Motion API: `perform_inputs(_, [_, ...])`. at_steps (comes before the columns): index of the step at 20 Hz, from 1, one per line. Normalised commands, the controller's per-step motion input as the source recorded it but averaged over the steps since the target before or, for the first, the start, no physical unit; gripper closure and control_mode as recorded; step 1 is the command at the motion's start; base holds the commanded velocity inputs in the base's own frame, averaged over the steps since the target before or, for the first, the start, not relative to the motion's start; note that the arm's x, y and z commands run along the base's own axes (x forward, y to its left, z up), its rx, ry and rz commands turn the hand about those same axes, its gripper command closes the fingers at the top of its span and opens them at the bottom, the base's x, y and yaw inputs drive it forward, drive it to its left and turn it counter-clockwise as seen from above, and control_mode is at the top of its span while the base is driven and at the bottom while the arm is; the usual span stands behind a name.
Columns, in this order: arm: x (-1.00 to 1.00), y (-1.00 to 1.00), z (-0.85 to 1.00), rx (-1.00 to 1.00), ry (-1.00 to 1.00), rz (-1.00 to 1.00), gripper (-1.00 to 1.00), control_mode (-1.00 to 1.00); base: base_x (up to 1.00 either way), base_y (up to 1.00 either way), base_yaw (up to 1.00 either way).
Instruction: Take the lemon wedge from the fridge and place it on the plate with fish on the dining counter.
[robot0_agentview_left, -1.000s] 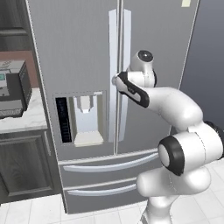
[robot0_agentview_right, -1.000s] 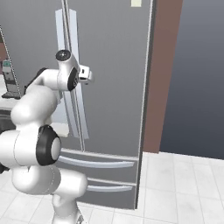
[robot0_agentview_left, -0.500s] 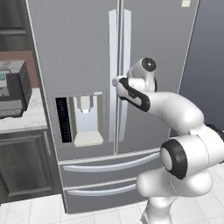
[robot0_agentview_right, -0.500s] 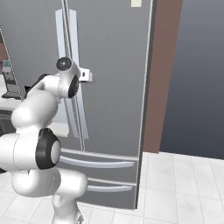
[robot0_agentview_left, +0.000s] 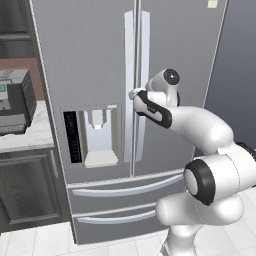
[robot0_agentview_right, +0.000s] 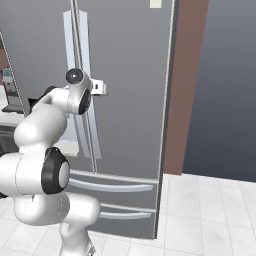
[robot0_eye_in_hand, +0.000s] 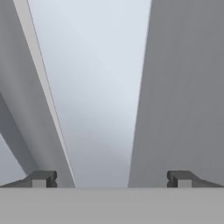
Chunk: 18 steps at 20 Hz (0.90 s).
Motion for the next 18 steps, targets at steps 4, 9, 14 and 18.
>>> perform_inputs(4, [0.29, 0.15, -0.18, 0.0, 0.0, 0.01, -1.0, -1.0, 0.0, 0.0, 0.0])
perform_inputs(9, [0.95, 0.0, -0.52, -0.01, 0.0, 0.0, -1.0, -1.0, 0.0, 0.0, 0.0])
perform_inputs(14, [1.0, 0.0, -0.63, -0.01, 0.0, 0.0, -1.0, -1.0, 0.0, 0.0, 0.0])
perform_inputs(18, [1.0, -0.06, -0.46, 0.0, 0.04, 0.0, -1.0, -1.0, 0.0, 0.0, 0.0])
